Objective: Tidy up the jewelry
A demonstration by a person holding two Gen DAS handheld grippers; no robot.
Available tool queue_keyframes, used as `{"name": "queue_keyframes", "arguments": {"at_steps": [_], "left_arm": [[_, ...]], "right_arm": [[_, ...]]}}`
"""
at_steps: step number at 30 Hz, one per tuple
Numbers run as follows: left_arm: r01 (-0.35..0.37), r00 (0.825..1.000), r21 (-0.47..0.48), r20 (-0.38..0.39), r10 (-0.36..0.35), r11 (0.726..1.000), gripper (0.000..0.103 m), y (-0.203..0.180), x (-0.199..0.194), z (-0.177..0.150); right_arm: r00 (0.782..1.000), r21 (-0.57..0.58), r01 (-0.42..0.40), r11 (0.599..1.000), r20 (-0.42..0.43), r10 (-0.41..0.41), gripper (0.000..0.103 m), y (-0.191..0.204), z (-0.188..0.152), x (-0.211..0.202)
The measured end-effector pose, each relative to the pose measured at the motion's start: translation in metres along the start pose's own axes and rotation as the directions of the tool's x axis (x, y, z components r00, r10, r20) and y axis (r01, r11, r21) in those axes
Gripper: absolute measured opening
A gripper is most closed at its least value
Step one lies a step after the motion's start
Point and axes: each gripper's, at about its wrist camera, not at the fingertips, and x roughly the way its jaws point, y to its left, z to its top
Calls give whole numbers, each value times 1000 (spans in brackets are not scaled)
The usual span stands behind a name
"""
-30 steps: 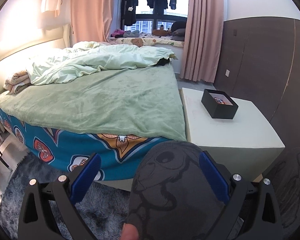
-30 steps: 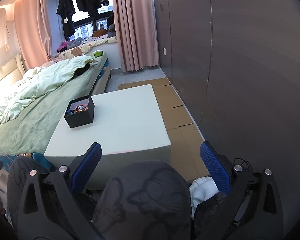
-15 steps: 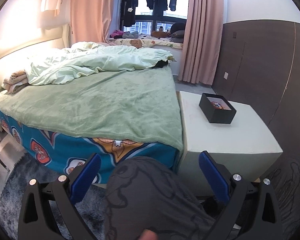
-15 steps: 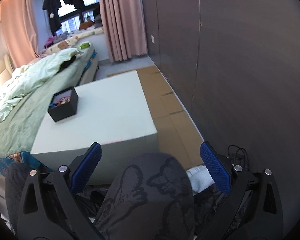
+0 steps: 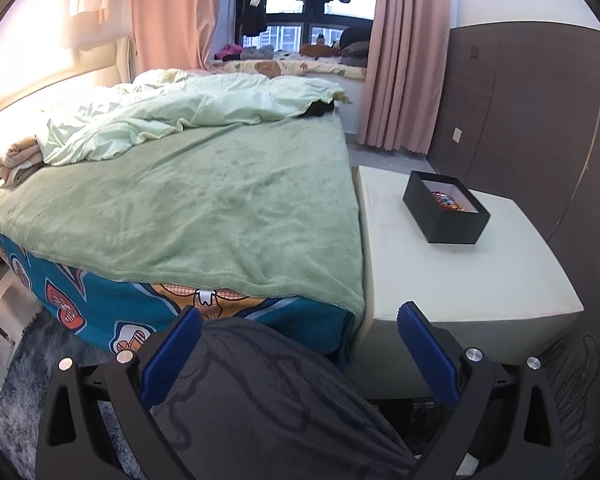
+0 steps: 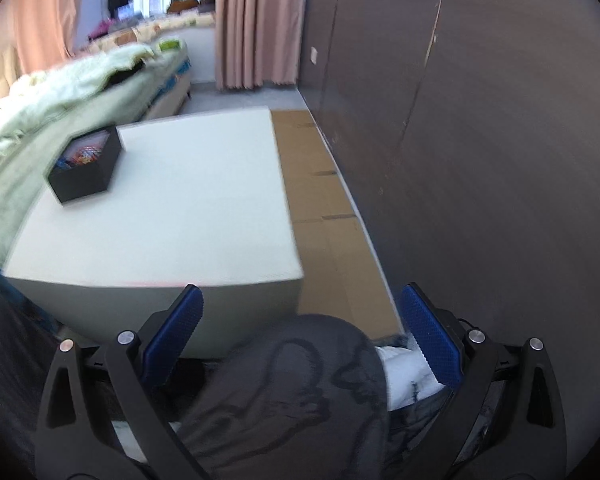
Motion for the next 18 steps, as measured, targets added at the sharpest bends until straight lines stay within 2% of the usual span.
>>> {"name": "queue_keyframes", "arguments": {"at_steps": [6,10,12,14,16,18], "left_arm": [[-28,1000,-23,-13,27,999,95,1,25,8],[-30,999,-23,-33,30,999,95,-1,40,6],[-27,999,-8,-48,27,1000,95,-3,46,6],[-37,999,3,-30,37,999,95,-2,44,9],[-53,999,2,2,53,999,95,3,40,17],[-73,997,-23,24,73,997,95,14,39,26]], "right_arm": [[1000,-10,4,1000,-31,-4,98,-19,-4,30],[1000,-68,-22,997,-21,20,98,-8,-2,40],[998,-72,-56,996,-38,53,98,6,4,44],[992,-45,-106,993,-72,103,98,24,13,41],[981,-3,-164,986,-102,163,98,52,31,24],[969,6,-212,977,-128,211,98,97,57,-14]]}}
